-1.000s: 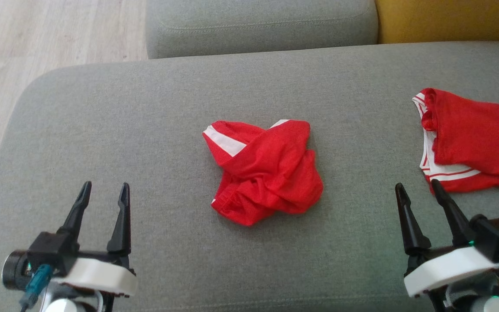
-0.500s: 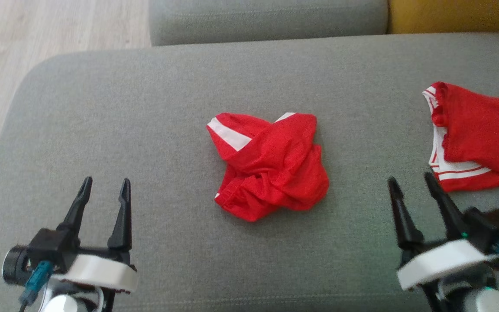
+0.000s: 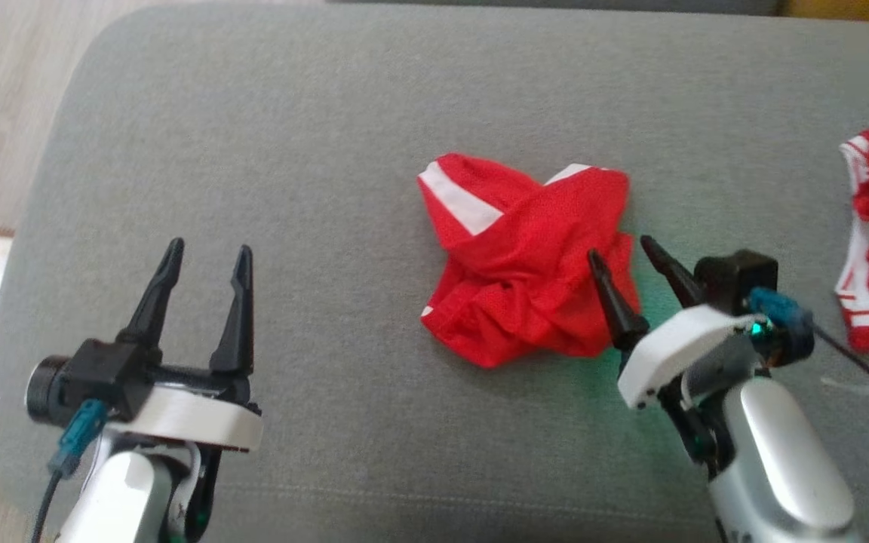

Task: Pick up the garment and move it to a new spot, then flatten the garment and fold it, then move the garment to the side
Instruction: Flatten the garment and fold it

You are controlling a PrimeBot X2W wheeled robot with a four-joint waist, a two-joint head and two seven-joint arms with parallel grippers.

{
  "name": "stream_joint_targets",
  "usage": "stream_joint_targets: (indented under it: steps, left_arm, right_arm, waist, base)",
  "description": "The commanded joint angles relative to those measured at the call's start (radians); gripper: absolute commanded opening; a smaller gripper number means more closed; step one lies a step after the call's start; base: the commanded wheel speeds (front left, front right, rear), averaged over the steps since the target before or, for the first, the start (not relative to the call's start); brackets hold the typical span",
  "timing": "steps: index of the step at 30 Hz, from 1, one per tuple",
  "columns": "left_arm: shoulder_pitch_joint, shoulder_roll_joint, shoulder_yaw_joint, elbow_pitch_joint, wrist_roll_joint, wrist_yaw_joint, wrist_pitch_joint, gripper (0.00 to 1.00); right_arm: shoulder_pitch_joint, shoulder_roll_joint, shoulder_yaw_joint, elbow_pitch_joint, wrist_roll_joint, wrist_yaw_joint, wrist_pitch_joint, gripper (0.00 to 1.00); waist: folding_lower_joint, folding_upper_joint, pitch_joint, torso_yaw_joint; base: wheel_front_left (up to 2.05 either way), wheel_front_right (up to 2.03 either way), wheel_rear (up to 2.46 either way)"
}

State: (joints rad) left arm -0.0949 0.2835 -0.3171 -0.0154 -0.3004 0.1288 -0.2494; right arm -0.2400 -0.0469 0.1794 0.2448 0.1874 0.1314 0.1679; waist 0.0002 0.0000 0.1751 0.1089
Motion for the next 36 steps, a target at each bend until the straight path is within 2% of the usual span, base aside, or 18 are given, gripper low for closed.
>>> stream_joint_targets:
  steps: [1, 7, 8, 9, 18, 26, 32, 33, 34, 35, 36]
  left_arm:
    - [-0.057, 0.009, 0.034, -0.023, 0.012, -0.004, -0.01, 1.0]
    - [-0.072, -0.01, 0.044, -0.019, 0.027, -0.016, -0.012, 1.0]
    - [-0.072, -0.013, 0.047, -0.02, 0.03, -0.018, -0.012, 1.0]
    - [-0.072, -0.015, 0.05, -0.021, 0.033, -0.02, -0.012, 1.0]
    - [-0.063, -0.032, 0.086, -0.036, 0.051, -0.028, -0.012, 1.0]
    - [-0.05, -0.048, 0.113, -0.043, 0.069, -0.044, -0.012, 1.0]
    - [-0.039, -0.059, 0.119, -0.034, 0.073, -0.054, -0.012, 1.0]
    - [-0.036, -0.061, 0.121, -0.032, 0.073, -0.054, -0.012, 1.0]
    - [-0.032, -0.062, 0.123, -0.03, 0.073, -0.053, -0.012, 1.0]
    - [-0.027, -0.063, 0.125, -0.028, 0.072, -0.053, -0.012, 1.0]
    - [-0.022, -0.064, 0.127, -0.026, 0.071, -0.052, -0.012, 1.0]
  right_arm:
    - [-0.053, -0.003, 0.012, 0.006, 0.012, -0.001, 0.0, 1.0]
    - [-0.135, -0.003, 0.034, 0.15, 0.061, -0.001, -0.025, 0.99]
    - [-0.141, -0.003, 0.041, 0.164, 0.078, -0.001, -0.03, 0.56]
    - [-0.147, -0.003, 0.048, 0.173, 0.087, -0.001, -0.037, 0.0]
    - [-0.137, -0.003, 0.074, 0.107, 0.093, -0.001, -0.163, 0.0]
    - [0.066, -0.003, -0.003, -0.071, 0.05, -0.001, -0.175, 0.0]
    - [0.224, -0.003, -0.048, -0.07, 0.064, -0.001, -0.198, 0.0]
    - [0.24, -0.003, -0.046, -0.06, 0.076, -0.001, -0.202, 0.09]
    - [0.252, -0.003, -0.042, -0.049, 0.086, -0.001, -0.208, 0.38]
    - [0.263, -0.003, -0.038, -0.037, 0.094, -0.001, -0.21, 0.6]
    - [0.27, -0.003, -0.035, -0.028, 0.104, -0.001, -0.215, 0.87]
  waist:
    - [-0.0002, 0.0, 0.017, 0.024]
    - [-0.0002, 0.0, 0.022, 0.042]
    - [-0.0002, 0.0, 0.022, 0.042]
    - [-0.0002, 0.0, 0.022, 0.042]
    - [-0.0002, 0.0, 0.015, 0.025]
    - [-0.0002, 0.0, 0.013, -0.004]
    - [-0.0002, 0.0, 0.012, -0.022]
    - [-0.0002, 0.0, 0.01, -0.025]
    - [-0.0002, 0.0, 0.007, -0.028]
    - [-0.0002, 0.0, 0.005, -0.03]
    - [-0.0002, 0.0, 0.004, -0.032]
  base:
    - [0.0, 0.0, 0.0]
    - [0.0, 0.0, 0.0]
    - [0.0, 0.0, 0.0]
    - [0.0, 0.0, 0.0]
    - [0.0, 0.0, 0.0]
    - [0.0, 0.0, 0.0]
    - [0.0, 0.0, 0.0]
    - [0.0, 0.0, 0.0]
    - [0.0, 0.0, 0.0]
    - [0.0, 0.0, 0.0]
    - [0.0, 0.0, 0.0]
